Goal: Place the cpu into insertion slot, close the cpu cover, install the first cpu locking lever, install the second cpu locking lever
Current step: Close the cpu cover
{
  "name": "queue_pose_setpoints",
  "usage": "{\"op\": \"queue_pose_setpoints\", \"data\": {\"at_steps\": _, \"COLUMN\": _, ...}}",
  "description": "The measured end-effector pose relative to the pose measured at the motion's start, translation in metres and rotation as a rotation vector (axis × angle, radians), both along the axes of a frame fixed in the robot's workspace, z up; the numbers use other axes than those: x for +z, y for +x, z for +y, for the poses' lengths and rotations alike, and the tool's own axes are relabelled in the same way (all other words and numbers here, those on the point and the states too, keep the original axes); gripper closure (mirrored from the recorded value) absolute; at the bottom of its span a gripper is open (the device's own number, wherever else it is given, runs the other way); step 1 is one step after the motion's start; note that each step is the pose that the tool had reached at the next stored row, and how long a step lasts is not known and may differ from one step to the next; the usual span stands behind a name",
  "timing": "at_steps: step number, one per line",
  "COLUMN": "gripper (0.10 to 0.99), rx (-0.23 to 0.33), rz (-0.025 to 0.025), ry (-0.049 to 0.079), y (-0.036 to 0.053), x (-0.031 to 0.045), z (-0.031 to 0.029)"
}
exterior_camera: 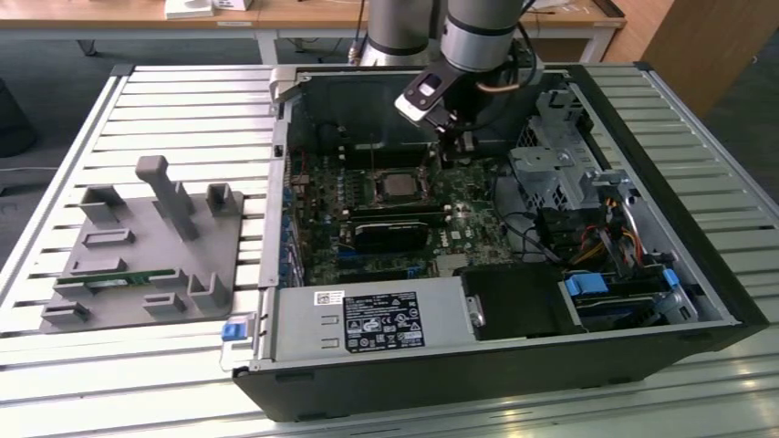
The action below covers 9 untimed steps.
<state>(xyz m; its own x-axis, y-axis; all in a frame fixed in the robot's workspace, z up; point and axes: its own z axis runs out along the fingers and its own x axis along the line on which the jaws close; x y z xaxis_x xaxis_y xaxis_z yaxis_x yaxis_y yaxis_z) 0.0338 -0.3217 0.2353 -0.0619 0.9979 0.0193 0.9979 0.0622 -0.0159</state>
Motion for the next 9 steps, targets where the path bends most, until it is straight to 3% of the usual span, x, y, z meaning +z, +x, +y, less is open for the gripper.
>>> {"op": "queue_pose_setpoints", "data": {"at_steps": 9, "gripper": 0.980, "rx": 0.000, "rz": 0.0000, "ry": 0.000, "y": -0.0087, "x": -0.0039, "z": 0.0002}}
